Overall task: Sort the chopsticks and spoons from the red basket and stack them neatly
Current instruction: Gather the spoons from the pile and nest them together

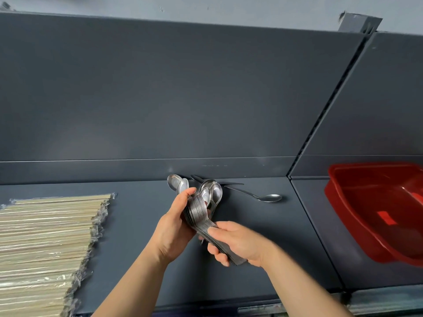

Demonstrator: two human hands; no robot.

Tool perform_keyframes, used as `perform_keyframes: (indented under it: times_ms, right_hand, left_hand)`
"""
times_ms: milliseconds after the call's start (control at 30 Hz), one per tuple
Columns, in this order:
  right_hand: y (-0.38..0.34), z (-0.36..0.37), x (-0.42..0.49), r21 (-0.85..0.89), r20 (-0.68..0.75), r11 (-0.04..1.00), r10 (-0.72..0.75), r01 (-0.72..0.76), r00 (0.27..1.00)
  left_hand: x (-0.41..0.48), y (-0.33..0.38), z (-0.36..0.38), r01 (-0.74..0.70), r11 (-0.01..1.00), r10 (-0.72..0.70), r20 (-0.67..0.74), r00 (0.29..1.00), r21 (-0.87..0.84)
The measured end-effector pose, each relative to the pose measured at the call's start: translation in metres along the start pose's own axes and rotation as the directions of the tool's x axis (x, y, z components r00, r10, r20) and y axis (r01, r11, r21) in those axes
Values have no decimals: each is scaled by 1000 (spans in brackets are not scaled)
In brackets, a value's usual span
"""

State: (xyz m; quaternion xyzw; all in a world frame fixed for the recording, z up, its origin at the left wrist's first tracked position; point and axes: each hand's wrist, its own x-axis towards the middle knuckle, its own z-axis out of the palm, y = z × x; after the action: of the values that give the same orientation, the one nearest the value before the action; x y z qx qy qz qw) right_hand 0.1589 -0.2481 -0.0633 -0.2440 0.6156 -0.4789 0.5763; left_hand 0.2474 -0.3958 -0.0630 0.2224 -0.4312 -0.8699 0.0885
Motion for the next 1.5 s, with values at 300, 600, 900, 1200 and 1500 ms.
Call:
perform_keyframes:
  times_ms: [300, 600, 900, 1200, 1500]
  right_hand:
    - [-8, 15, 8, -57, 38, 998, 1, 1, 999]
    - [-21, -14, 32, -143, -481, 990, -73, 4, 873]
    - [-25, -31, 89, -451, -665, 860, -146, -238, 733]
    - [-66, -71, 45, -536, -529, 838, -236, -105, 815]
    - [-53, -28, 51, -309, -171, 948, -141, 83, 975]
  left_hand:
    - [-15, -7, -6, -99, 994, 103, -102, 989, 52]
    - [-20, 13, -41, -98, 932, -5, -284, 959, -350]
    - [-22, 18, -50, -20, 968, -44, -246, 968, -249]
    - [-9, 20, -41, 100, 994, -105, -181, 978, -34]
    - [0, 12, -18, 121, 993, -121, 60, 991, 2]
